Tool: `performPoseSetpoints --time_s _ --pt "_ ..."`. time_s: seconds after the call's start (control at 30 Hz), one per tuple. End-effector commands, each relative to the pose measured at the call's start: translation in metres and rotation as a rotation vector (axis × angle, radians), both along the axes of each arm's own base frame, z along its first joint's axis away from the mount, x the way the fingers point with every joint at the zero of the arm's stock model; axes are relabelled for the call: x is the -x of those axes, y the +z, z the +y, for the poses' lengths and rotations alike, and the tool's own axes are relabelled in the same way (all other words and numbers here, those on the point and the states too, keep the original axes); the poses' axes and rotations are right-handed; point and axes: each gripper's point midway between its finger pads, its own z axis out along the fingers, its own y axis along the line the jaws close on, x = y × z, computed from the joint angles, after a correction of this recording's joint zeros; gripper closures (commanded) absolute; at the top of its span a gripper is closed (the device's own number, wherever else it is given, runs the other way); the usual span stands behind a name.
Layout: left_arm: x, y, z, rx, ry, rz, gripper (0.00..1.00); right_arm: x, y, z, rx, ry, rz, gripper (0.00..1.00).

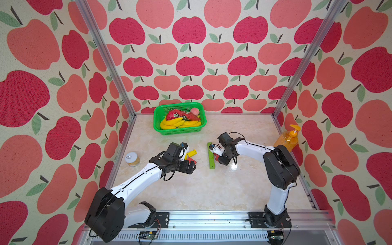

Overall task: Assemble the letter k with building blocks
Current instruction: Assemble the building block at the center of the board.

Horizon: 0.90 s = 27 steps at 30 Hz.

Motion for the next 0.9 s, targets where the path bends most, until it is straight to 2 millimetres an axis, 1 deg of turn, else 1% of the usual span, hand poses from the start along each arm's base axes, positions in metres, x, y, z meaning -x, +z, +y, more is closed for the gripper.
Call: performPoseSetpoints --time_s 0.0,0.1,0.23,0.37,0.5,0.87 --pt "-0.002 -0.001 0.0 -0.007 -0.014 -0.004 0.02 0.011 -0.009 -0.008 0.002 -0.025 0.04 0.59" --pt "-0.001 -0.002 -0.001 -0.005 -0.019 0.0 0.02 0.014 -0.002 -0.006 -0.061 -0.039 0.029 0.59" --pt "-0.001 -0.001 -0.001 -0.005 -0.019 -0.002 0.02 0.018 0.008 -0.008 -0.146 -0.069 0.007 0.58" --pt "-0.002 -0.003 -0.002 -0.007 -0.022 0.006 0.02 0.022 0.007 -0.013 -0.186 -0.095 -0.015 0.58" --pt "-0.001 -0.006 -0.003 -0.006 -0.027 0.016 0.02 0.024 0.006 -0.011 -0.224 -0.099 -0.013 0.59" --pt "0.0 -0.004 -0.004 0.0 -0.03 0.015 0.02 0.015 0.003 -0.014 -0.2 -0.113 -0.042 0.55"
